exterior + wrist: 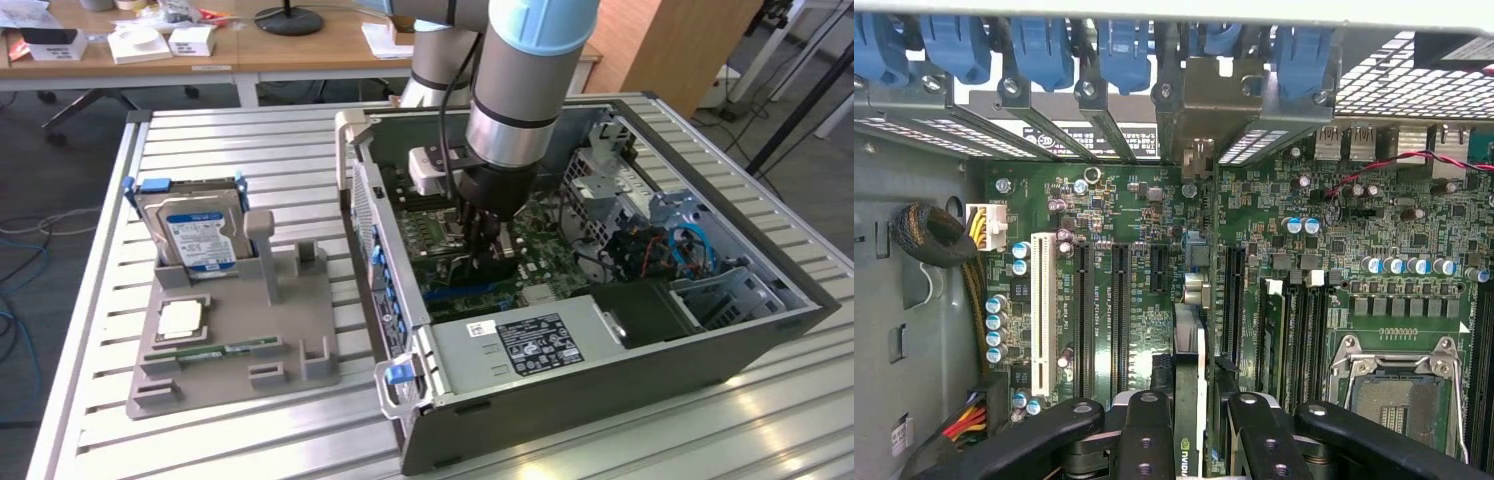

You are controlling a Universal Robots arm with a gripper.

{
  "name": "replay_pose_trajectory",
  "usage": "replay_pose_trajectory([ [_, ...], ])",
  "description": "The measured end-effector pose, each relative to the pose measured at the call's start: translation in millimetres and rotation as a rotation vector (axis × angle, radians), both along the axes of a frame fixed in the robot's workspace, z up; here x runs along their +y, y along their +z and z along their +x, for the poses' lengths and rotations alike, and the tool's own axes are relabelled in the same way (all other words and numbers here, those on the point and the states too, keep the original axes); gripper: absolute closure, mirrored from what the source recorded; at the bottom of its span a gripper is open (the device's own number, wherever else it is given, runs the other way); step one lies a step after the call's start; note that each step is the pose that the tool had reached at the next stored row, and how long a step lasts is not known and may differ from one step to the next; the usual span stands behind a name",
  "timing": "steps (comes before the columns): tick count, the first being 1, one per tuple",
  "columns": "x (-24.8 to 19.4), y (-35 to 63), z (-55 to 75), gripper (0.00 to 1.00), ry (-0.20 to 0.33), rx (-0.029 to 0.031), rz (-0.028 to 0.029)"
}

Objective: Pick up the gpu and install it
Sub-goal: 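Insert the gpu into the slot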

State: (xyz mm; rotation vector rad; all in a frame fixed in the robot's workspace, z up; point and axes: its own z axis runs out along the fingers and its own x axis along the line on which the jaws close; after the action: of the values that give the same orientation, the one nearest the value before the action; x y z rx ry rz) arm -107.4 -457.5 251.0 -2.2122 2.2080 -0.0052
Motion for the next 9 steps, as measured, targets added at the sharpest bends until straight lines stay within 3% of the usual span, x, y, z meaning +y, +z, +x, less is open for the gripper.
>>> replay_pose_trajectory([
  [9,0.0,0.0,0.0,0.73,0.000,0.0001,0.0000],
])
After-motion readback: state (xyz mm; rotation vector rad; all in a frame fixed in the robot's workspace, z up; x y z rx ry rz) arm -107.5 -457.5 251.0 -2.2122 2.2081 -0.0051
